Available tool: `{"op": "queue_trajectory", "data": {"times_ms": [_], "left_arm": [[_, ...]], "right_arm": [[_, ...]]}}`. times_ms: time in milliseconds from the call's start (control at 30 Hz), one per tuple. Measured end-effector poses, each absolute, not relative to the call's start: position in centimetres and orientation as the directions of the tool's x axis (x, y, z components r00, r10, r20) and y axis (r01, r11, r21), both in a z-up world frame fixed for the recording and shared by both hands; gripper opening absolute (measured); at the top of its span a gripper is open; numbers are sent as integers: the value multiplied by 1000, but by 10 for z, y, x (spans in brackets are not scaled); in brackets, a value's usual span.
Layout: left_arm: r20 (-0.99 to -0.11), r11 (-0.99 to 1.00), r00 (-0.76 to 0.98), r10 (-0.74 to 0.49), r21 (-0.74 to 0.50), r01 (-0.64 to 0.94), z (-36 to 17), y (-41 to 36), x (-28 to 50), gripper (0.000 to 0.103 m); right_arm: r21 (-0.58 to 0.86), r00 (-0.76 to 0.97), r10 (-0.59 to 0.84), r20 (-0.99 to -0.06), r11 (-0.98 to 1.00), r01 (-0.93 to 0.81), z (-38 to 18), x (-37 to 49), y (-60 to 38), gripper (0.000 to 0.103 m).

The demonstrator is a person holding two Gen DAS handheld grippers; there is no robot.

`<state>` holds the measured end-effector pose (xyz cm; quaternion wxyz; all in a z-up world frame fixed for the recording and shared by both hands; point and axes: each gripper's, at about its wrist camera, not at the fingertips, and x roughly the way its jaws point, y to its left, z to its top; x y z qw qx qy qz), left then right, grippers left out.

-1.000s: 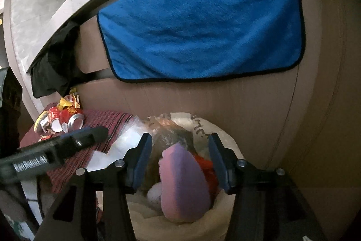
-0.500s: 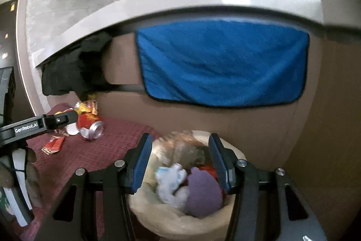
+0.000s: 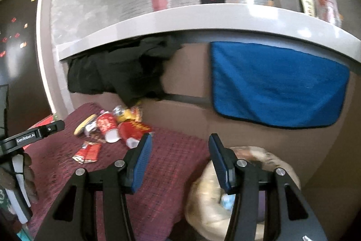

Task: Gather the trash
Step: 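Move both open grippers back toward the trash pile on the table, then grasp the red snack wrapper strips with the left gripper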

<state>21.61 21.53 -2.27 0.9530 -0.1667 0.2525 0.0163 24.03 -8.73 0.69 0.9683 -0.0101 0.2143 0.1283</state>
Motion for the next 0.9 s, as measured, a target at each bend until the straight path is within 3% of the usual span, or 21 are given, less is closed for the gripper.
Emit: {"op": "queue_trajectory", "data": {"times_ms": [267,533,700,800,900], "left_arm": [[-511,918,859,8,-336,-208,-47,282,213,60],[-660,915,741,-120,-363,-175,-105,280,265,60],[-719,941,691,-79,-282,-186,-123,261,303,59],[-761,950,648,-35,-227,-216,-133,255,322,48],[-772,956,636,1,-186,-227,-135,249,328,31]], "right_arm": [[-53,870,267,-415,947,-316,2,240,-20,49],[-54,824,293,-486,930,-362,-23,270,14,49],[-20,791,298,-535,931,-365,-43,289,10,49],[14,768,300,-566,935,-355,-55,299,0,49],[12,763,285,-580,940,-342,-62,306,-7,49]]}}
